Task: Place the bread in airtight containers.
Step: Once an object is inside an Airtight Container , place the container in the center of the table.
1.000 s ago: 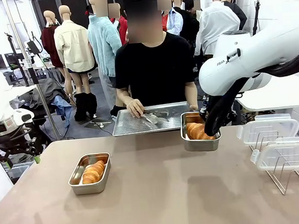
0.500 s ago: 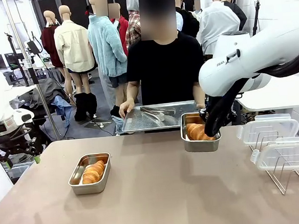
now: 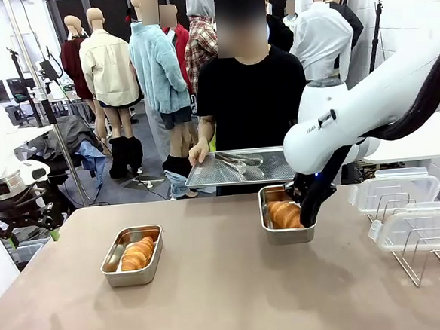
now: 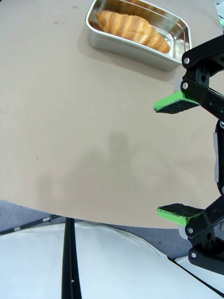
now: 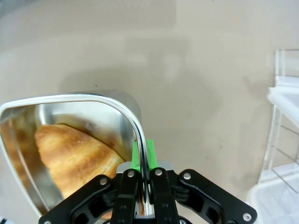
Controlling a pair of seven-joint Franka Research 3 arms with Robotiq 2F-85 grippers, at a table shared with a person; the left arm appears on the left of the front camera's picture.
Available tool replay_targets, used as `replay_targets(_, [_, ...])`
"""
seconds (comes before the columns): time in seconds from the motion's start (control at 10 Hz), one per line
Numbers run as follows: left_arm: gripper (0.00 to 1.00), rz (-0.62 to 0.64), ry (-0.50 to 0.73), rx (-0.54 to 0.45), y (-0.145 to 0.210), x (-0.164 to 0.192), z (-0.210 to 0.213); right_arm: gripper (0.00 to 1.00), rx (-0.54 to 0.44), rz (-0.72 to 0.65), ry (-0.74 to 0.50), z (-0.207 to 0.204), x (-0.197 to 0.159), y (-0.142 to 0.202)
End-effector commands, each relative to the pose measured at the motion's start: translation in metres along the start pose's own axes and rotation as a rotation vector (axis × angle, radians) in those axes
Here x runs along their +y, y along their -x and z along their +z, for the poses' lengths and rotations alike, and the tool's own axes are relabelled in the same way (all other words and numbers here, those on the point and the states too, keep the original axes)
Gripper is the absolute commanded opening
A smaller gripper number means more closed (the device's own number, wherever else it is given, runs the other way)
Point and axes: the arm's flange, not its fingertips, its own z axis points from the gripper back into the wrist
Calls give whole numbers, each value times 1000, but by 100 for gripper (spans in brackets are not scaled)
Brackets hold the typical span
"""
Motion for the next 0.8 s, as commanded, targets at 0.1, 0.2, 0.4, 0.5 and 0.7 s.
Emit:
replay_targets(0.1, [100, 1, 2, 0, 2, 2, 0, 0, 0, 42, 1, -23, 3, 2])
replay_targets(0.2, [100, 1, 2, 0, 2, 2, 0, 0, -3, 35, 4, -31, 2, 1])
replay_targets(0.4, [100, 1, 2, 0, 2, 2, 0, 0, -16, 17, 23, -47, 4, 6])
replay_targets(0.5, [100, 1, 2, 0, 2, 2, 0, 0, -24, 19, 22, -52, 5, 9])
replay_targets(0.7, [100, 1, 2, 0, 2, 2, 0, 0, -22, 11, 12, -53, 4, 11])
